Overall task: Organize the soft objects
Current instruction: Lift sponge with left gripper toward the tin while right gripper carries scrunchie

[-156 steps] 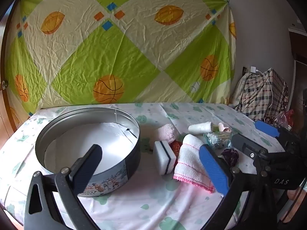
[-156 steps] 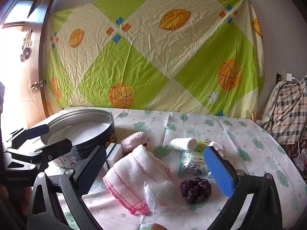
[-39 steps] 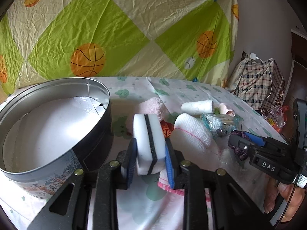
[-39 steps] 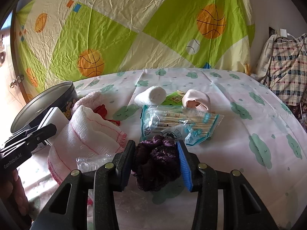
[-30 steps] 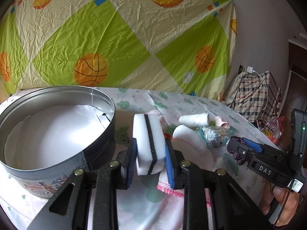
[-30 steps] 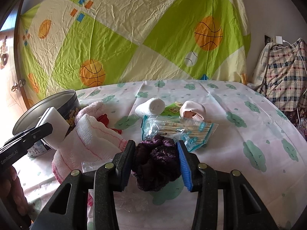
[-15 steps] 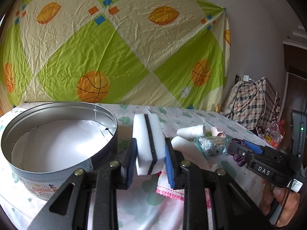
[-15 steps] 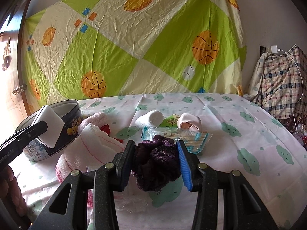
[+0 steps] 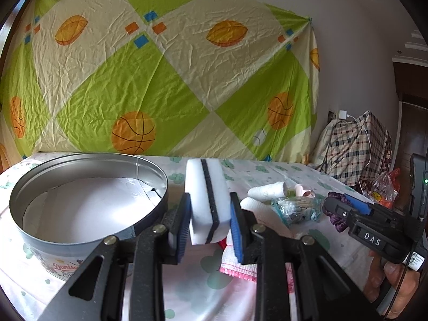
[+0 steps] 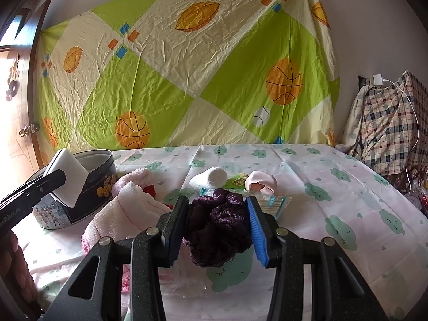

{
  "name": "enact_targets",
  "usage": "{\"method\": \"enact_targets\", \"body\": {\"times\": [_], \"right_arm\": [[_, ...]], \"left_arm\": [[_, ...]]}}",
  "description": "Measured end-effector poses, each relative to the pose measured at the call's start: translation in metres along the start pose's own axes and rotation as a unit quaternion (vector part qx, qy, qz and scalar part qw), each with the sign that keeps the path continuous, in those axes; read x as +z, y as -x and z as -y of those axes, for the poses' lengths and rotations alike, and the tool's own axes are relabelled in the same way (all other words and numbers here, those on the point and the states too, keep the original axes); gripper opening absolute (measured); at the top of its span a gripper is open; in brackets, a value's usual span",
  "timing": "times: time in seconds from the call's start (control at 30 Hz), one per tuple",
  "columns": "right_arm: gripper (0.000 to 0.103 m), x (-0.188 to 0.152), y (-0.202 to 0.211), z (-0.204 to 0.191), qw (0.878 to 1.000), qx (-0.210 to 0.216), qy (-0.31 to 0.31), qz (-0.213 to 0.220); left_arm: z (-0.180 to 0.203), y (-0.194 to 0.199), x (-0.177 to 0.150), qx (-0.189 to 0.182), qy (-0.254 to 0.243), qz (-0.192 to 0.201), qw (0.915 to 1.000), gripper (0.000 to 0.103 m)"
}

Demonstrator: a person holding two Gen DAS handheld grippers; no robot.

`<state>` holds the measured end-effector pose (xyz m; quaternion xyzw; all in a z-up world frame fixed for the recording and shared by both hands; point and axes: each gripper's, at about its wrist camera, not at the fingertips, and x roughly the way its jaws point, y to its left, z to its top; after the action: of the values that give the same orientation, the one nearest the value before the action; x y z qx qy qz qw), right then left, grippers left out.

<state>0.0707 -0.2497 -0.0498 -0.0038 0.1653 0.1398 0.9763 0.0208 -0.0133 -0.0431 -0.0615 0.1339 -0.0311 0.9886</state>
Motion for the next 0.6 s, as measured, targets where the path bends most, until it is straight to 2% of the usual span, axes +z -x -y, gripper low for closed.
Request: {"method": "enact_targets", "body": {"times": [0.6], "right_arm": [[0.046, -0.003, 0.015, -0.003, 0.999, -0.009, 0.010, 0.041]], "left_arm": [[-0.005, 0.008, -0.001, 0.011, -0.004, 0.019, 0.9997, 0.026]]}}
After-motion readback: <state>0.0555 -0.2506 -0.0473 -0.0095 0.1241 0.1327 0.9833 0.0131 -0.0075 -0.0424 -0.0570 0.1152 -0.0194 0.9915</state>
